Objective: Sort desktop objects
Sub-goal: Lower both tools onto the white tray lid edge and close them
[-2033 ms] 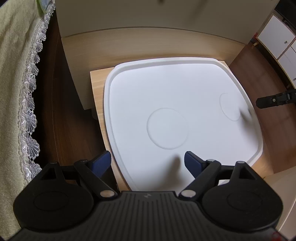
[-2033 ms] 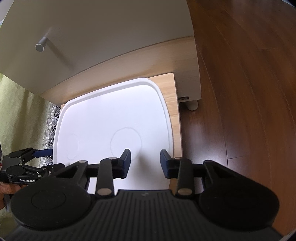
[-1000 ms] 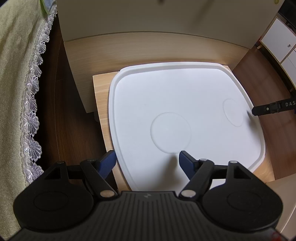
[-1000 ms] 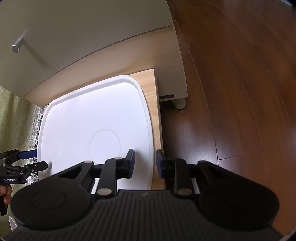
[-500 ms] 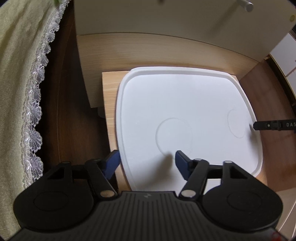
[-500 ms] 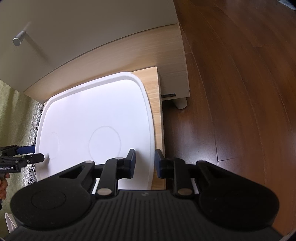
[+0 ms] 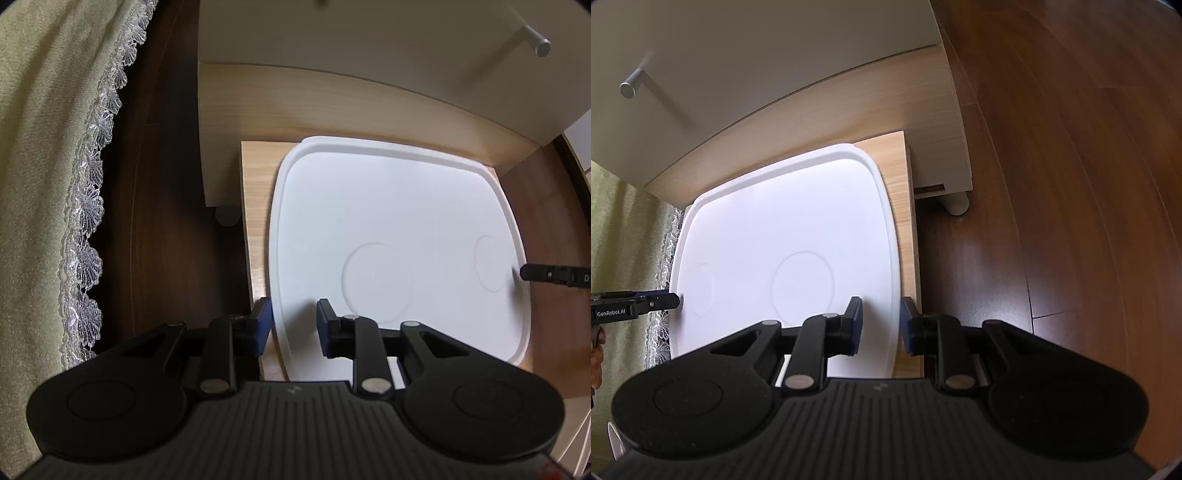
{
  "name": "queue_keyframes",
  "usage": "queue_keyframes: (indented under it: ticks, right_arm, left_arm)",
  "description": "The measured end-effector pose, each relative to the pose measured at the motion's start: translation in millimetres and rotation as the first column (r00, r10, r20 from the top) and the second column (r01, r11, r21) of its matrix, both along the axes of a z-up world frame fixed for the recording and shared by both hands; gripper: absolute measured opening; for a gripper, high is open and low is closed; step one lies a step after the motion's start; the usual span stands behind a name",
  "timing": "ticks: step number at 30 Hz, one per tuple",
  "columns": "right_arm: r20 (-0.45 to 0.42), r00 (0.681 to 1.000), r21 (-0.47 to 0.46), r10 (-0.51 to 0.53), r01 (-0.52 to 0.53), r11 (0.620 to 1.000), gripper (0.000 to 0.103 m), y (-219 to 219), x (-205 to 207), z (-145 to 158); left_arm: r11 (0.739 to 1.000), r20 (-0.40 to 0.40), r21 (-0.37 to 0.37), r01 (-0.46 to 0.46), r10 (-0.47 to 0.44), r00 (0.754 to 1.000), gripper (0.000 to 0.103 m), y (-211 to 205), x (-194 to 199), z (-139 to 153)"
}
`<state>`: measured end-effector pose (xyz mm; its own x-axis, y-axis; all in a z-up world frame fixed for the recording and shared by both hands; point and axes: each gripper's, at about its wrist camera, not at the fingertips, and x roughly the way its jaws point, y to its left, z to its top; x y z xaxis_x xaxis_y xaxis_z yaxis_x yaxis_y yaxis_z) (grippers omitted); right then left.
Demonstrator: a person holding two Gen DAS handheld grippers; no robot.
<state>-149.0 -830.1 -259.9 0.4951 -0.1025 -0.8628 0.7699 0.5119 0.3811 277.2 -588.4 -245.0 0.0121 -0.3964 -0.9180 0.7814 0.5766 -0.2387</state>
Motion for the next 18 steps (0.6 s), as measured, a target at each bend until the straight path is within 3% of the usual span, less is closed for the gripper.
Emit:
queue_keyframes:
  ticks: [5,9,12,18]
  right_arm:
    - [0.002,1.0,-0.007,0.006,-0.006,1.0,0.02,1,1,0]
    - [-0.009,1.0,-0.009,0.015,-0.015,1.0,0.016,2,2,1]
    - [-0.016,1.0,-0.007,0.017,-0.017,1.0,0.008,2,0,0]
    - [-0.022,1.0,-0.006,0.018,-0.018,1.0,0.006,2,0,-1]
  left_arm:
    - [1.0,0.013,0.007,0.016,-0.016,1.0,0.03,0,-2,1]
    - [0.999,0.017,0.025,0.021,-0.021,1.0,0.011,5,1,1]
    - [1.0,0.006,0.023,0.012,-0.012,1.0,0.004,9,5,0]
    - [0.999,0.023,0.029,0.014,-0.014,1.0,0.004,9,3,1]
